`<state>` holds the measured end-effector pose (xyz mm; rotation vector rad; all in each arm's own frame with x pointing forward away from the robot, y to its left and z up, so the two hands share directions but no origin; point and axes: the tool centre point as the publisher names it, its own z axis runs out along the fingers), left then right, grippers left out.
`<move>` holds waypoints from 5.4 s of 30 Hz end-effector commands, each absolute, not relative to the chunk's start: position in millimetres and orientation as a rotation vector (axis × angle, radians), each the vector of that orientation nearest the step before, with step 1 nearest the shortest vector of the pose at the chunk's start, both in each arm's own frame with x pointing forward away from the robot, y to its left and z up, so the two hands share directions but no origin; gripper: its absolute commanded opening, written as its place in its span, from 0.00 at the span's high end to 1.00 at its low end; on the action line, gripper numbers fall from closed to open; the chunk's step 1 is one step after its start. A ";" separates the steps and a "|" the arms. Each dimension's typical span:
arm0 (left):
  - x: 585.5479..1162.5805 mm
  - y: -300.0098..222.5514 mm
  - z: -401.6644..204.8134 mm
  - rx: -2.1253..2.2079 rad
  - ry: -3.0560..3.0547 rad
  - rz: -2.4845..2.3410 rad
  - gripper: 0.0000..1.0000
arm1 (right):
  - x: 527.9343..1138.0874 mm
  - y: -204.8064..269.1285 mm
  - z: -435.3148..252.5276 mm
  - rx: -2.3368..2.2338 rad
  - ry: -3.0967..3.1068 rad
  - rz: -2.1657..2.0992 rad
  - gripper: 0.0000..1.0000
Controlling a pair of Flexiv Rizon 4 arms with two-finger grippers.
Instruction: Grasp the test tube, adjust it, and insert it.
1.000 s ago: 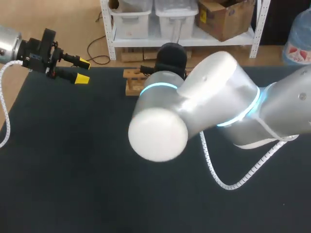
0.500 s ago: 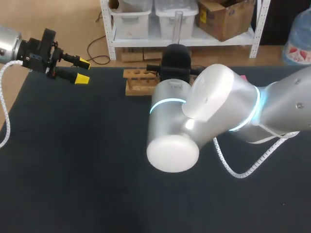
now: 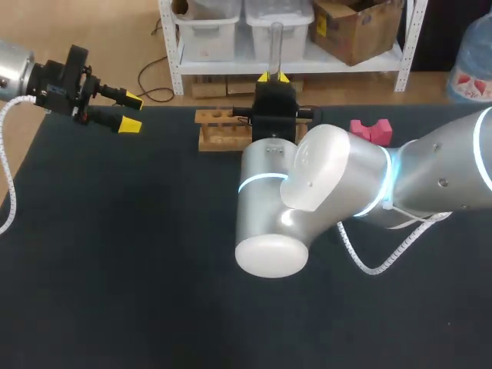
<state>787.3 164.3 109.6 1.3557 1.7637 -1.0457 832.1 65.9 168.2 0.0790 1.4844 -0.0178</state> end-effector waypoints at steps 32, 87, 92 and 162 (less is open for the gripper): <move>787.6 164.9 108.8 1.357 1.760 -1.046 0.00 | 881.3 53.8 137.7 0.075 1.495 -0.030 1.00; 787.6 164.9 108.8 1.357 1.760 -1.046 0.00 | 882.7 57.4 80.5 0.135 1.608 -0.047 1.00; 787.6 164.9 108.8 1.357 1.760 -1.046 0.00 | 880.3 58.0 77.1 0.145 1.615 -0.050 0.93; 787.6 164.9 108.8 1.357 1.760 -1.046 0.00 | 765.5 49.7 167.6 0.084 1.797 0.031 0.00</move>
